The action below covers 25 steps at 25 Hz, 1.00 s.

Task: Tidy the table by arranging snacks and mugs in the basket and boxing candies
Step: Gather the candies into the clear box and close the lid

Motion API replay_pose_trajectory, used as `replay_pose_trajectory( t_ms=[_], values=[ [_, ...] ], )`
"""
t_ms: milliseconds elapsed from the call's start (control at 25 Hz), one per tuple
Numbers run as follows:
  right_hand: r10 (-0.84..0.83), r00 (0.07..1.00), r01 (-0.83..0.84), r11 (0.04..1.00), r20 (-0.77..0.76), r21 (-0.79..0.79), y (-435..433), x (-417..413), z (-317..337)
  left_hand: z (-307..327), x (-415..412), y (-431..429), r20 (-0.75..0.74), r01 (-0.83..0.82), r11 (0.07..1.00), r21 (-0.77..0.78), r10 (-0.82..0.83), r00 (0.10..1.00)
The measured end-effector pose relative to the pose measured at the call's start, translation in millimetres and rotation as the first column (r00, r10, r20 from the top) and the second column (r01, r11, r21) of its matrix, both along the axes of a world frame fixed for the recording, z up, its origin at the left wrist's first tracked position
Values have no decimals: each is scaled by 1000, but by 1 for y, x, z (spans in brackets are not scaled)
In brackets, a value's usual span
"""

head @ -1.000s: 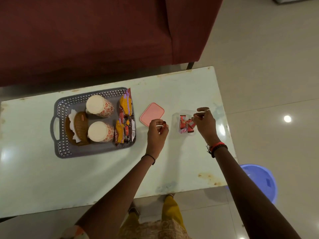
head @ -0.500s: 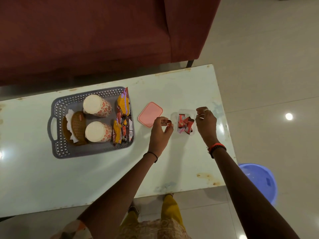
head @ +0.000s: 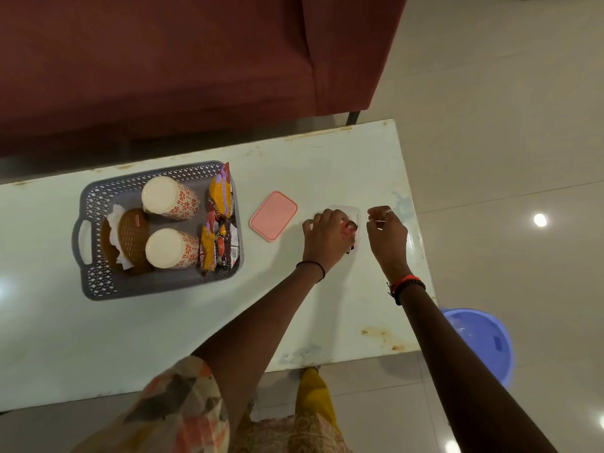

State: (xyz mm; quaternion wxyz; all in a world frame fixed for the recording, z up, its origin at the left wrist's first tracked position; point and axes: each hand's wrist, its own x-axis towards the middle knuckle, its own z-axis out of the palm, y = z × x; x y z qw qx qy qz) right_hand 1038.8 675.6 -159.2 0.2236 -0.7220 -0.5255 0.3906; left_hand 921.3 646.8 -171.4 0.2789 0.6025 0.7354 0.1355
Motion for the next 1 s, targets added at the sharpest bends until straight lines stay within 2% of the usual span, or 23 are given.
replay_pose_trajectory(
  t_ms=[80, 200, 320, 400, 480, 560, 640, 720, 800, 1000],
  values=[
    [3, 1000, -3, 1000, -11, 8, 1, -2, 1, -1, -6, 3, -1, -15, 1000, 6, 15, 1000],
    [9, 1000, -9, 1000, -22, 6, 5, -3, -1, 1, -27, 8, 119, -95, 988, 119, 81, 990],
    [23, 999, -24, 1000, -32, -11, 8, -7, -4, -4, -60, 16, 76, -200, 967, 160, 190, 979],
    [27, 998, -28, 999, -51, -21, 10, -12, -5, -11, -80, 23, -32, -252, 967, 39, 253, 967],
    [27, 996, -29, 999, -84, -23, 12, -17, -6, -21, -97, 27, -169, -257, 949, -182, 227, 959],
    [22, 992, -26, 999, -124, -29, 13, -22, -8, -27, -107, 29, -242, -263, 901, -344, 185, 952],
    [18, 990, -25, 998, -142, -51, 14, -26, -9, -28, -109, 32, -276, -261, 881, -395, 157, 948],
    [27, 991, -37, 997, -133, -75, 15, -30, -10, -28, -109, 37, -312, -227, 899, -374, 108, 944],
    [31, 991, -41, 996, -131, -79, 16, -35, -8, -26, -110, 42, -293, -201, 914, -353, 96, 951],
    [48, 981, -59, 997, -188, -49, 22, -45, 7, -9, -108, 50, -35, -241, 938, -247, 240, 970]
  ],
)
